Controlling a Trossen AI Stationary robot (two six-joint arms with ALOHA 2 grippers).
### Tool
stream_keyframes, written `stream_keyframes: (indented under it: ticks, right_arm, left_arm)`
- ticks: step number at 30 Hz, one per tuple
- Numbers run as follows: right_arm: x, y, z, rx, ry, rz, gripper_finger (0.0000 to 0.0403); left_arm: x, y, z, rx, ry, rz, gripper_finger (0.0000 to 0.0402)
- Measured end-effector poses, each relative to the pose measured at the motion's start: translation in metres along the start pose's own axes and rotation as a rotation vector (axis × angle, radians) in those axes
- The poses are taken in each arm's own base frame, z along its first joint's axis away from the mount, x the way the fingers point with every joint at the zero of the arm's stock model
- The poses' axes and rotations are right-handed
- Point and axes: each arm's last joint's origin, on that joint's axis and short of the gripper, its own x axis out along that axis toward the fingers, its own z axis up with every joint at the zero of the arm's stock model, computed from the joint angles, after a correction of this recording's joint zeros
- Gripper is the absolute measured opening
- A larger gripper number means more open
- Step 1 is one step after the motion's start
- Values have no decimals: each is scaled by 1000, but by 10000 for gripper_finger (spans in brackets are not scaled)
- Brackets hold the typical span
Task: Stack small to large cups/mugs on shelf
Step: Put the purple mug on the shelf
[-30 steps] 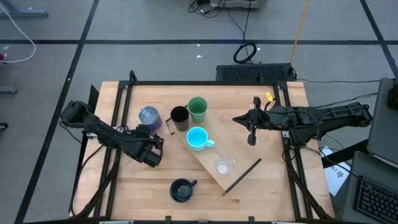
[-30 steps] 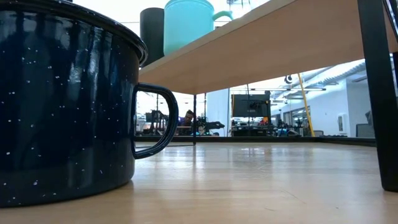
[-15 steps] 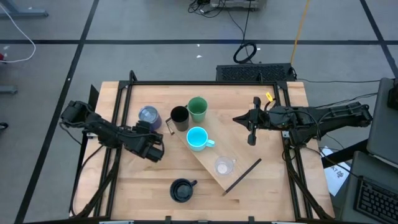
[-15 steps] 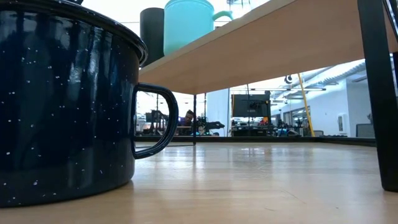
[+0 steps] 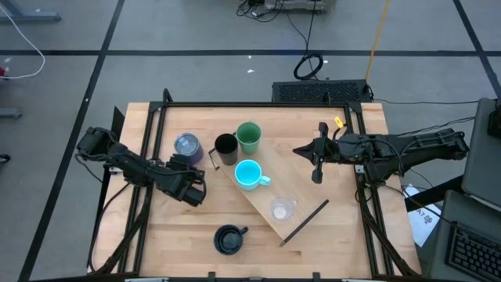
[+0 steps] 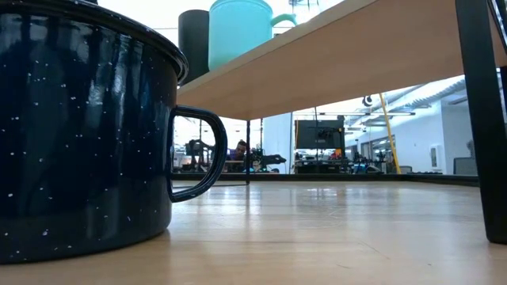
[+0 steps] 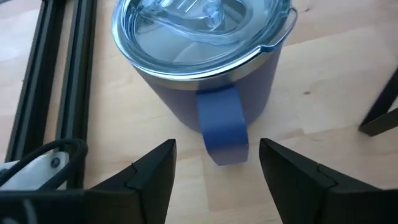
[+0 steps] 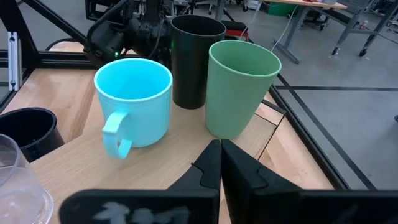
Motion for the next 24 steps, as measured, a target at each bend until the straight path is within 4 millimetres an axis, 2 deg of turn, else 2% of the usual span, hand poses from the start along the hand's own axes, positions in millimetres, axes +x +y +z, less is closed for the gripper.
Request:
stream_keyframes:
  ticks: [6,16,24]
  right_arm:
    - [0,0,0,1,0,0,0]
    - [0,0,1,13,-7,1,0]
    - [0,0,1,28,-7,2,0]
  left_arm:
    - [0,-2,0,-9,-30,-15,230]
    - [18,2,-11,20,-50,80,230]
    - [13,2,-14,53,-32,66,230]
